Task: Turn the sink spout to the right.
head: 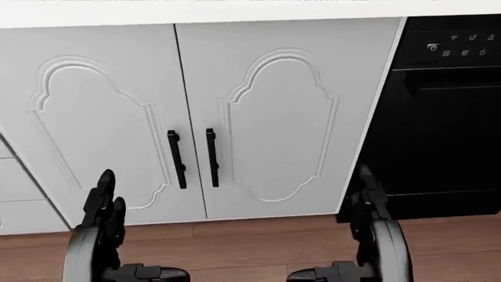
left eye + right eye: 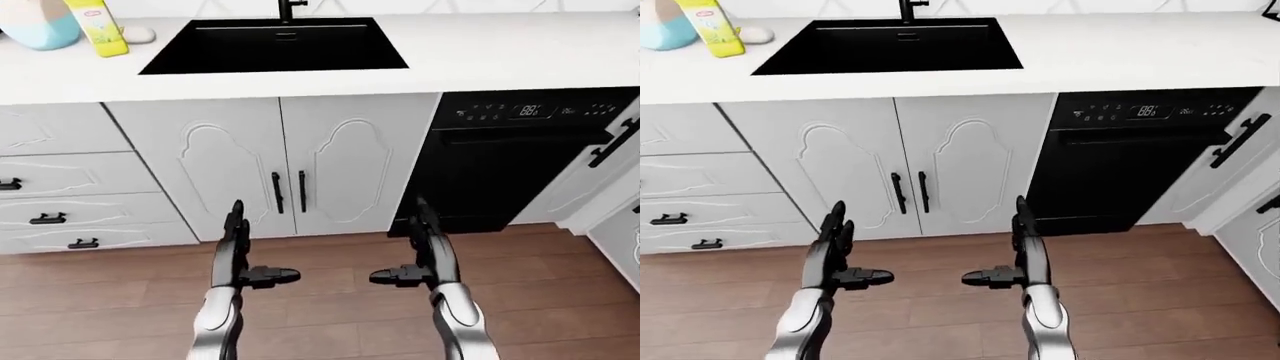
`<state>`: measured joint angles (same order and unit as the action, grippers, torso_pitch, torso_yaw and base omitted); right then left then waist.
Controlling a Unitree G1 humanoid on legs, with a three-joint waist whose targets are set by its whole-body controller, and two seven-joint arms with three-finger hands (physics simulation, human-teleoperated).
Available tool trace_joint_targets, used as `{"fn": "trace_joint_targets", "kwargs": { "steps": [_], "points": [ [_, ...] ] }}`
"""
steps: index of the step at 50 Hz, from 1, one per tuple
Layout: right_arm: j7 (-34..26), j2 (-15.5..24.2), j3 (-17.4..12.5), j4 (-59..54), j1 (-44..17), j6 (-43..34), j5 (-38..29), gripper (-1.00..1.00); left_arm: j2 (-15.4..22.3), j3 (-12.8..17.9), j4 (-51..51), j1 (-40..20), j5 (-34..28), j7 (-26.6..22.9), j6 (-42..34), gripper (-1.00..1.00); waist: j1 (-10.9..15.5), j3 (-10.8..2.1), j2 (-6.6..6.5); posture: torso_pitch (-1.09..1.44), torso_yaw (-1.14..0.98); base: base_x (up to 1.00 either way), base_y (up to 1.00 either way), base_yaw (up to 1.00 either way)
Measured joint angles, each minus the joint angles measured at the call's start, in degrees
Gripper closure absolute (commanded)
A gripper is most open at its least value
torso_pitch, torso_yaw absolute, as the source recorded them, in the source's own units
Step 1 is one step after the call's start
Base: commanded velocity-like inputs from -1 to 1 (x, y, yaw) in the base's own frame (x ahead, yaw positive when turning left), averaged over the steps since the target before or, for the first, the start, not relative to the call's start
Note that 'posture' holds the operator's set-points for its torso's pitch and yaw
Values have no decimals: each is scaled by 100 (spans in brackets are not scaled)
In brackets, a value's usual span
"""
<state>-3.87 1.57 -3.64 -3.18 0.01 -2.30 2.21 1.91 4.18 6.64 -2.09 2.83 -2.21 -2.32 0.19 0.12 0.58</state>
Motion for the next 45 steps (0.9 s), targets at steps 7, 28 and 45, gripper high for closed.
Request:
{"fn": "trace_joint_targets", "kwargs": {
  "steps": [7,28,45],
  "points": [
    [-5,385,-333,966,-919,-1578,161,-100,252,163,-852,-870,212,-3,-1456,-100,9,-11,12,0,0,0,0,0],
    [163,2164,-1070,111,-4274,-4590,1054,-100,1711,627,1940,-5111,1003,381,-3192,-100,16,91,16,0,0,0,0,0],
    [151,2443,-888,-120,-4980,-5047,972,-100,2152,641,2780,-6012,864,356,-3317,-100,7,222,-91,0,0,8,0,0]
  ]
}}
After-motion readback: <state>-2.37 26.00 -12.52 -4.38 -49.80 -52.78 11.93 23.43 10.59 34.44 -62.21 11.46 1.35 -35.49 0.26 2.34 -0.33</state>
